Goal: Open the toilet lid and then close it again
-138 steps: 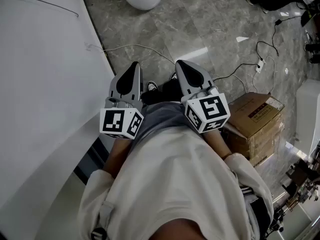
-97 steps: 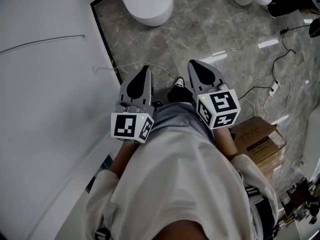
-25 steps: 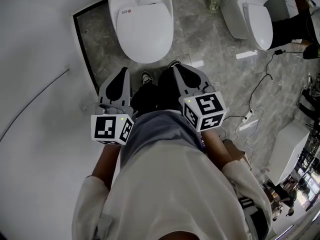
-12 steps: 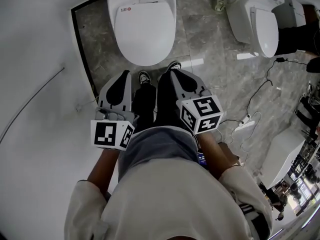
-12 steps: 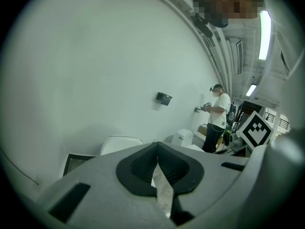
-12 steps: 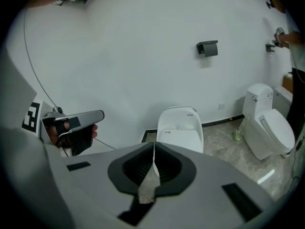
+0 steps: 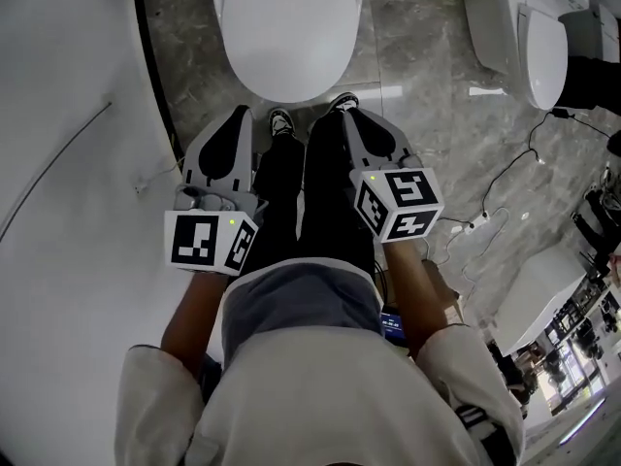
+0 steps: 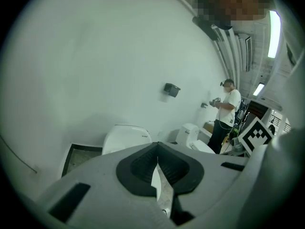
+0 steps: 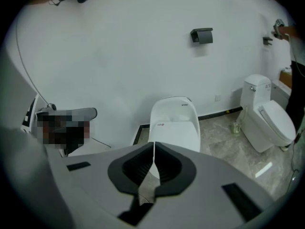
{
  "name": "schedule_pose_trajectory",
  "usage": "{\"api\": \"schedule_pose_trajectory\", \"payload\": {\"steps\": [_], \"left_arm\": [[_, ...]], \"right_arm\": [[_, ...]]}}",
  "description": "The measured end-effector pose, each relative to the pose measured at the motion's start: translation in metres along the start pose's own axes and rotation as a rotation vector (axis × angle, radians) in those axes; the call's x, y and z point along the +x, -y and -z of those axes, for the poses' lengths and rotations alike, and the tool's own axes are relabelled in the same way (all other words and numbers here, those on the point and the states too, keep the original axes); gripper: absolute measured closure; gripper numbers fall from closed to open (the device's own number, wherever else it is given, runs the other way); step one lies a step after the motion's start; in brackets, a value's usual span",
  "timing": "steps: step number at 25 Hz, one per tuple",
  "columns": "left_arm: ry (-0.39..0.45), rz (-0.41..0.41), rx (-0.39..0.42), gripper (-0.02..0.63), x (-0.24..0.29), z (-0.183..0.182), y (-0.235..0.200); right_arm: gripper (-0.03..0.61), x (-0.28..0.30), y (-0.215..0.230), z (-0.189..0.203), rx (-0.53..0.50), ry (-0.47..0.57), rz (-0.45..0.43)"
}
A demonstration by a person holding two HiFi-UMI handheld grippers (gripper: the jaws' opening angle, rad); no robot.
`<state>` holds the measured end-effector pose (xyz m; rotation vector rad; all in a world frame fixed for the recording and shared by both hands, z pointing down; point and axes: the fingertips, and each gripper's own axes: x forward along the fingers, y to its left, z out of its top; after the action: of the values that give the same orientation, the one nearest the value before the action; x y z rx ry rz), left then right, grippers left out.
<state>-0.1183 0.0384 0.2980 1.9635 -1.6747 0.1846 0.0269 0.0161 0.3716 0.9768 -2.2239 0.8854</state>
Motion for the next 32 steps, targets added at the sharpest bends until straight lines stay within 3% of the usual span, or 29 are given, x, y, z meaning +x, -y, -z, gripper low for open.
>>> {"api": "schedule_pose_trajectory", "payload": {"steps": [7,16,26,32], "left_arm": [[-0.044,0.024,0.001,0.606,0.014,0.035,0.009],[-0.091,-0.01,-0.054,0.606,0.015,0.077,0.007],[-0.141,-0.027,-0.102,0.606,0.04,0.106,0.005],[-0.174,0.001,-0.13,0.606,0.047,0.119,0.0]], "right_arm": [[0.567,0.041,0.037,0.05,0.131,-0.034,0.035],[0.566,0.079,0.072,0.105,0.279,-0.012,0.017],[0.566,0.144,0.114,0.144,0.618,0.088,-0.052],[0.566,0.171,0.127,0.175,0.66,0.099,-0.078]]}}
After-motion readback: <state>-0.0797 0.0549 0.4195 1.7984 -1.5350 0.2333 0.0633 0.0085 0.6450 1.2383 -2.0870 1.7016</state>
